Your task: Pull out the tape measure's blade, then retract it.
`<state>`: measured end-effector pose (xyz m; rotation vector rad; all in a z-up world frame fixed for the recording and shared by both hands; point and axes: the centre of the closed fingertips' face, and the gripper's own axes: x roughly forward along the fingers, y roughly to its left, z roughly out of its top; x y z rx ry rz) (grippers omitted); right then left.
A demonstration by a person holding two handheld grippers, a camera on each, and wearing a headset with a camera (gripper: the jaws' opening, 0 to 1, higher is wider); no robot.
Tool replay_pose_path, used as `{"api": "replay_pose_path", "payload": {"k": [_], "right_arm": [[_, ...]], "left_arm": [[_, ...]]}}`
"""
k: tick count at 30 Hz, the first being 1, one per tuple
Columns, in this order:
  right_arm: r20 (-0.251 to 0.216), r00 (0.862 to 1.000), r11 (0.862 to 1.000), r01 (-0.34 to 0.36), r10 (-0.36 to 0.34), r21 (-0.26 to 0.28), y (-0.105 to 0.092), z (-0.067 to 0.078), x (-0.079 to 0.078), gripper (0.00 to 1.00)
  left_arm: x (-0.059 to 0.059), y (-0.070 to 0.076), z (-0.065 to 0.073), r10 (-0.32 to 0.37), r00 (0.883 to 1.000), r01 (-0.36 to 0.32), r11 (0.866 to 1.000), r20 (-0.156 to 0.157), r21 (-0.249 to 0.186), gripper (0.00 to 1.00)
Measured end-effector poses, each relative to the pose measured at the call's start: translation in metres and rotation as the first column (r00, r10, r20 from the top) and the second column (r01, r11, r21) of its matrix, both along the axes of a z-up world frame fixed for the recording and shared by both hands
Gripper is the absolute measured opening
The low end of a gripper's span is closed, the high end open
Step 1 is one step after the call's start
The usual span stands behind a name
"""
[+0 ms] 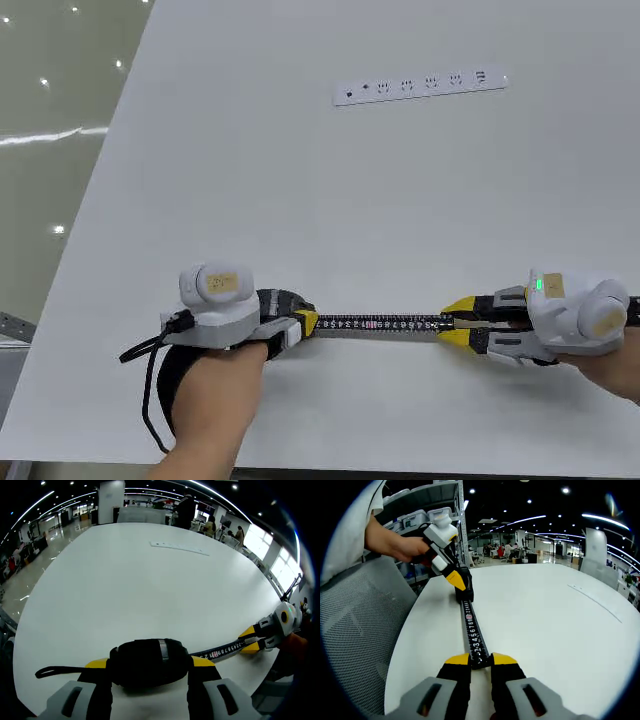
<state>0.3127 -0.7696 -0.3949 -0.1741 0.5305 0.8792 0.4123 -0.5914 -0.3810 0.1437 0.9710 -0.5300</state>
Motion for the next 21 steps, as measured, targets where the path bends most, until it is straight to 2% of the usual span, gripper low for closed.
{"api": "replay_pose_path", "payload": {"k": [2, 4, 7, 21], "right_arm": [[0.001, 1.0, 1.0, -0.002, 0.002, 0.003, 0.001, 0.0, 0.001, 0.13], [0.004, 1.0, 0.999, -0.001, 0.001, 0.039, 0.004, 0.004, 0.004, 0.13], [0.006, 1.0, 0.999, -0.016, 0.016, 0.028, 0.01, 0.0, 0.007, 0.13], [0.009, 1.0, 0.997, -0.024, 0.023, 0.076, 0.034, 0.001, 0.019, 0.13]], "left_arm": [[0.0, 0.0, 0.0, 0.001, 1.0, -0.001, 1.0, -0.001, -0.002, 0.57], [0.0, 0.0, 0.0, 0.0, 1.0, 0.0, 1.0, -0.002, -0.002, 0.57], [0.0, 0.0, 0.0, 0.001, 1.0, -0.001, 1.0, -0.002, -0.005, 0.57], [0.0, 0.0, 0.0, 0.005, 1.0, -0.005, 1.0, -0.004, -0.019, 0.57]]}}
